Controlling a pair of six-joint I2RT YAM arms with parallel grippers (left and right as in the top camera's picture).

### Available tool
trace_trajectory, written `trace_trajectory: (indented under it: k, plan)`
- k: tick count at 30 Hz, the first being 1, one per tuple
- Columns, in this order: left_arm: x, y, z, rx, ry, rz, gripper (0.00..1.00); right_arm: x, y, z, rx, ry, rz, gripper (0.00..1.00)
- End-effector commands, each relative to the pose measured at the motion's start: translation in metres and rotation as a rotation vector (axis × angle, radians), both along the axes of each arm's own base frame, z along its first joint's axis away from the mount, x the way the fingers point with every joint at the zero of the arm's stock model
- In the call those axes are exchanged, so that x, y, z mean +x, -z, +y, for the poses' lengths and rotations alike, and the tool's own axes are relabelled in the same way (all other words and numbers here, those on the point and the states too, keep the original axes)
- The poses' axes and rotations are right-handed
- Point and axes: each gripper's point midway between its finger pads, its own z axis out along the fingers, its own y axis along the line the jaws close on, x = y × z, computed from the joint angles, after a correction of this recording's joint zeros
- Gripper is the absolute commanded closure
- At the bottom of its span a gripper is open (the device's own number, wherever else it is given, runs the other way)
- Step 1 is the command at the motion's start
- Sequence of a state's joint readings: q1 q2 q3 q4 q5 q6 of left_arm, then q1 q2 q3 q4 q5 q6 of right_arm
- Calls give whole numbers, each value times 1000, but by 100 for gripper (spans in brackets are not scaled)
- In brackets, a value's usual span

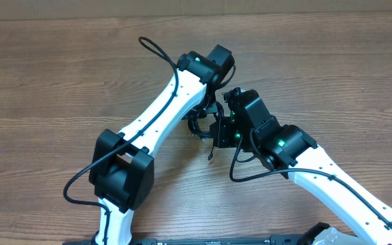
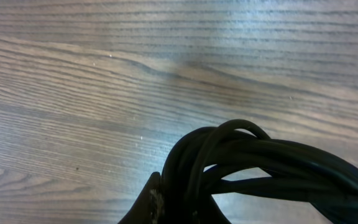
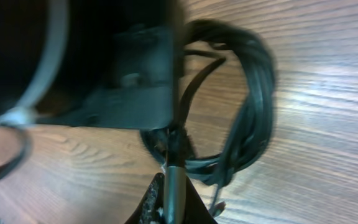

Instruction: Untangle cables

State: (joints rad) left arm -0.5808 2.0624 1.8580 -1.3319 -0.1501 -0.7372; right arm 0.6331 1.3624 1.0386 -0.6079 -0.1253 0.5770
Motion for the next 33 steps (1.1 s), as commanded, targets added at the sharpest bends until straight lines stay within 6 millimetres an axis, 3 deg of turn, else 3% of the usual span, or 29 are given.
trace_trajectory:
  k: [1,6,12,17,22,27,33]
  plan:
    - [2,-35,-3,-127,27,-31,96,11,-1,-8,-3,57,-6,96]
    - [6,-38,-2,-248,12,13,96,15,-3,-10,59,164,48,96]
    - [12,-44,-32,-373,224,-19,96,28,-23,4,185,161,12,96]
    - [16,-46,-41,-365,250,-55,96,45,-23,-12,248,306,56,96]
    - [16,-50,-55,-438,267,-58,96,58,-8,-21,231,347,80,96]
    - [16,-53,-62,-479,278,-57,96,59,27,-16,189,340,163,96]
    - [10,-56,-72,-519,360,-48,96,67,44,-10,184,332,179,96]
